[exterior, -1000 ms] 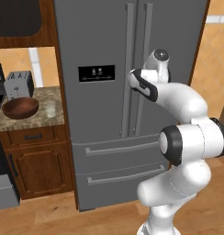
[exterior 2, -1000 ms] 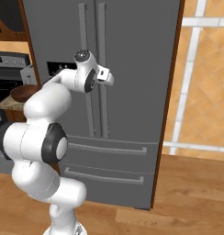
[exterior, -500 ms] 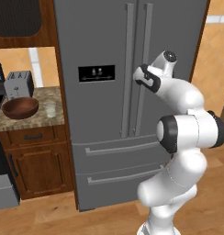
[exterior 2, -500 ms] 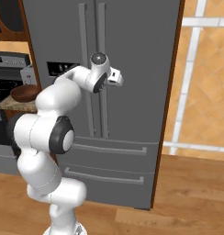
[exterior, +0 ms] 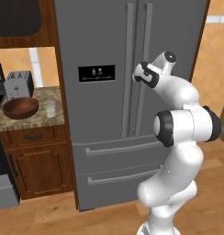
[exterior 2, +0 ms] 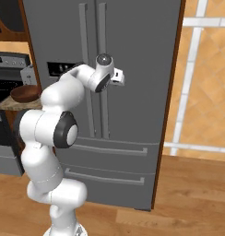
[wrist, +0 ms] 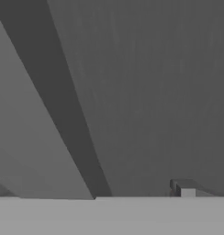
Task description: Grab a lemon wedge from the fridge and one ice cube from the ice bowl, and put them in the glass of lemonade.
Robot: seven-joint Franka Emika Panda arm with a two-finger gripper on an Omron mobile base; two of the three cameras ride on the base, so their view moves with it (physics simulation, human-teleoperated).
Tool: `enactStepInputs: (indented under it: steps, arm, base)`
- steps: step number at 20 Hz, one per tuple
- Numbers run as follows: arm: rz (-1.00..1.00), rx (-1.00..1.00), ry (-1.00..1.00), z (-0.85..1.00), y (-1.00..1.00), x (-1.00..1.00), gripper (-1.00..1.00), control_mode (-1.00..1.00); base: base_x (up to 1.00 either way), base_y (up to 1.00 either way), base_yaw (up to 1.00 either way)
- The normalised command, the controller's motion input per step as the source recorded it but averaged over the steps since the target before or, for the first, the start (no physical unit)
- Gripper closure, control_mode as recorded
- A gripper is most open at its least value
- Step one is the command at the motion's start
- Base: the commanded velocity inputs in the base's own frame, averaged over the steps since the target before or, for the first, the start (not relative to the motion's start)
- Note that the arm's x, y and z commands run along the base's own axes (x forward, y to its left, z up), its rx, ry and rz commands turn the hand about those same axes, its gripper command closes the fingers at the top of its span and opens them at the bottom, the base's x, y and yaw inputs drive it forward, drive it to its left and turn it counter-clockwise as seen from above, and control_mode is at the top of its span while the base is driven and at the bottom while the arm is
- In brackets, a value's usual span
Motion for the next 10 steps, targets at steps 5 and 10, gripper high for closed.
enactStepInputs:
  steps: [5,10]
  arm:
    - [0.0,0.0,-0.08,-0.08,0.0,0.31,-1.0,-1.0]
    - [0.0,0.0,0.0,0.0,0.0,0.15,1.0,-1.0]
  base:
    - [0.0,0.0,0.0]
    - [0.0,0.0,0.0]
